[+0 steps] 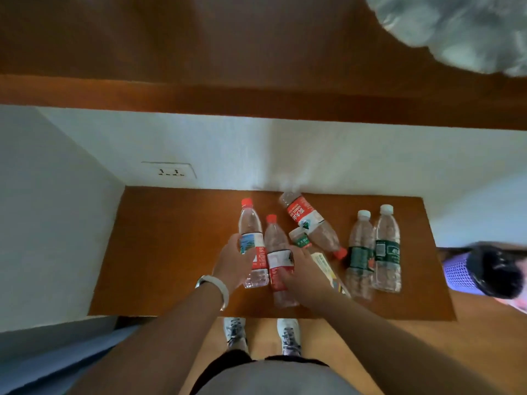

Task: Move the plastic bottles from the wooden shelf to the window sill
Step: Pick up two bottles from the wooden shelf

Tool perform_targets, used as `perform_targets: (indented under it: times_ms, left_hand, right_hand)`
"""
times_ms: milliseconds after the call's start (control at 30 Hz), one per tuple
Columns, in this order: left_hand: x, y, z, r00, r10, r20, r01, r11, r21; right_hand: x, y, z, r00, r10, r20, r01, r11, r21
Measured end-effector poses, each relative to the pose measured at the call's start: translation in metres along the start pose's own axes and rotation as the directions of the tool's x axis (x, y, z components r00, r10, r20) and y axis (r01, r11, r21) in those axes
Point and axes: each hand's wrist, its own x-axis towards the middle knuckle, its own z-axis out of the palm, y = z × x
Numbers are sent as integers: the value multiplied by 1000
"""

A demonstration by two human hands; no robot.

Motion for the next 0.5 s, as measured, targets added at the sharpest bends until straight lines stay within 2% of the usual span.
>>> perform_targets:
  times_ms: [167, 333, 500]
  left_hand:
    - [21, -5, 3, 989, -101, 105, 114, 986, -120]
    - [40, -11, 2, 985, -123, 125, 126, 992, -17]
    - [47, -13, 0, 988, -111, 112, 113, 993, -15]
  right_hand:
    - [8, -9, 18, 992, 117, -35, -115, 992, 49]
    - [19, -14, 32, 971, 222, -84, -218, 974, 55]
    - [25, -12, 41, 952, 295, -80, -289, 954, 81]
